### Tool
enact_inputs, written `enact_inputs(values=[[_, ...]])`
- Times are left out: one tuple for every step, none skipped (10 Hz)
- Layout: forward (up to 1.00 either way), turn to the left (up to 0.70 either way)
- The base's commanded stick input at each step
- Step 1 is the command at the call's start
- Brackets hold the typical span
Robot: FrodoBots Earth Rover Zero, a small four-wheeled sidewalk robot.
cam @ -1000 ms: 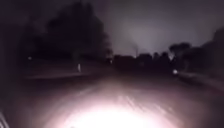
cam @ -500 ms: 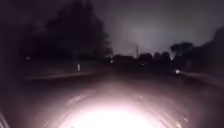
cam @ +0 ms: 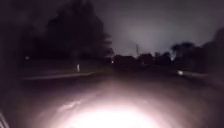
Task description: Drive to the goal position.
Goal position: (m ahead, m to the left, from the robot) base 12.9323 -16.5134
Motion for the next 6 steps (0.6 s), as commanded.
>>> enact_inputs(values=[[0.7, 0.0], [0.7, 0.0], [0.7, 0.0], [0.7, 0.0], [0.7, 0.0], [0.7, 0.0]])
